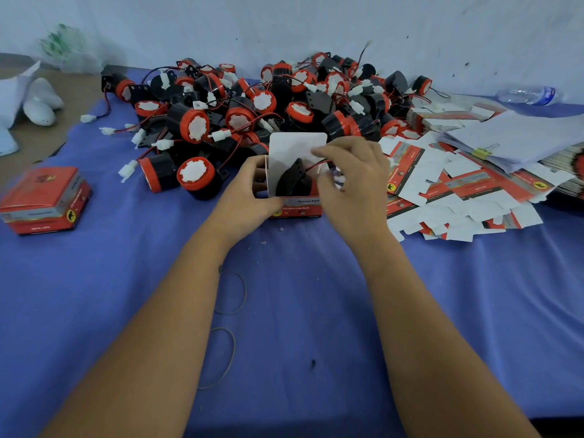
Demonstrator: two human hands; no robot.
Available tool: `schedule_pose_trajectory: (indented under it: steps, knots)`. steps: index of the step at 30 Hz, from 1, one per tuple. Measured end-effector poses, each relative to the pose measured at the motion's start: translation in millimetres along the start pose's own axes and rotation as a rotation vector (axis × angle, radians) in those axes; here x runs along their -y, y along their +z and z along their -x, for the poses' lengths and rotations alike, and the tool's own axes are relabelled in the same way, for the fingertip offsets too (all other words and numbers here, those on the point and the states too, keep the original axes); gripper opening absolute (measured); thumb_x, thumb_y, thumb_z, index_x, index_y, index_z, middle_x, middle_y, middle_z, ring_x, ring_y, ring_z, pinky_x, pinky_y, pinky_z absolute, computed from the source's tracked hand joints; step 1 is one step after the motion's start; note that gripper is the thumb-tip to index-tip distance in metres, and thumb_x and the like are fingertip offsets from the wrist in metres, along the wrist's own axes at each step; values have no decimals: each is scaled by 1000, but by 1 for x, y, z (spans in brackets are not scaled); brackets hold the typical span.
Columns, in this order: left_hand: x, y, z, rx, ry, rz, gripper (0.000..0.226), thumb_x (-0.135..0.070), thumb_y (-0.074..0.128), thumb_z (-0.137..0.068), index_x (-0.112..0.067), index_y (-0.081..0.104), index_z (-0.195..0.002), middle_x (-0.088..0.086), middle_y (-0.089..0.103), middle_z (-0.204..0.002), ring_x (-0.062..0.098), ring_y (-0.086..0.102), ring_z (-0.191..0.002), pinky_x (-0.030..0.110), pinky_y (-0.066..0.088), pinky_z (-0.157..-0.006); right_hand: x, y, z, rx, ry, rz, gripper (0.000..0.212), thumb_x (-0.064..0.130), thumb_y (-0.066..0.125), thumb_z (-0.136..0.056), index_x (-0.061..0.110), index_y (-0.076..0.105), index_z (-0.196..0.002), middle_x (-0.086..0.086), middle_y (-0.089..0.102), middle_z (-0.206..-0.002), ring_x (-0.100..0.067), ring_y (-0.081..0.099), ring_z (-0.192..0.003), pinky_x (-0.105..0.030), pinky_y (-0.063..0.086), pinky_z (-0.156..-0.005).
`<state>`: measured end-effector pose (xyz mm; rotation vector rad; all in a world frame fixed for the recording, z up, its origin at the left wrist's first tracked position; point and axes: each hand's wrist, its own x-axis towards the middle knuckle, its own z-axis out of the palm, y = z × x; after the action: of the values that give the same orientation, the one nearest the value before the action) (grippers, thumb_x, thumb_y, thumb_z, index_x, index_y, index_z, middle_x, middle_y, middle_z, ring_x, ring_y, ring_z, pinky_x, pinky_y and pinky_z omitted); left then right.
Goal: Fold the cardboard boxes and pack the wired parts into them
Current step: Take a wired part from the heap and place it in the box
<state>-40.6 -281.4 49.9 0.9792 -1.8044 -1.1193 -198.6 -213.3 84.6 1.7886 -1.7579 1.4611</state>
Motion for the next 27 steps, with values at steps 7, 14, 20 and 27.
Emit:
schedule_pose_trajectory:
  steps: [7,14,20,27]
  knots:
    - [-2,1,2,-7,21,-28,61,0,65,-83,-39,42,-124,-21,55,-109,-24,55,-87,1,43,-66,-25,-13,-9,165,232,126,47,7,48,-90,20,57,-135,1,56,-137,-19,39,-133,-32,14,-114]
    - [-1,3,0,0,29,1,61,-1,72,-82,-30,46,-129,-12,60,-114,-9,62,-93,16,53,-80,17,10,-9,217,-103,301,24,19,50,-92,10,69,-102,-6,68,-99,-29,56,-97,-36,38,-82]
    - [0,3,1,17,37,47,61,-8,78,-81,-28,47,-130,-3,61,-121,8,67,-100,33,57,-87,31,30,-10,231,46,390,32,42,56,-91,15,41,-97,-5,63,-82,-29,58,-83,-34,28,-65]
    - [2,3,0,29,75,-16,63,-10,81,-76,-37,48,-123,-14,60,-117,-3,61,-101,14,52,-82,23,22,-5,231,220,123,32,23,63,-81,15,39,-100,5,53,-72,-26,55,-81,-40,44,-74]
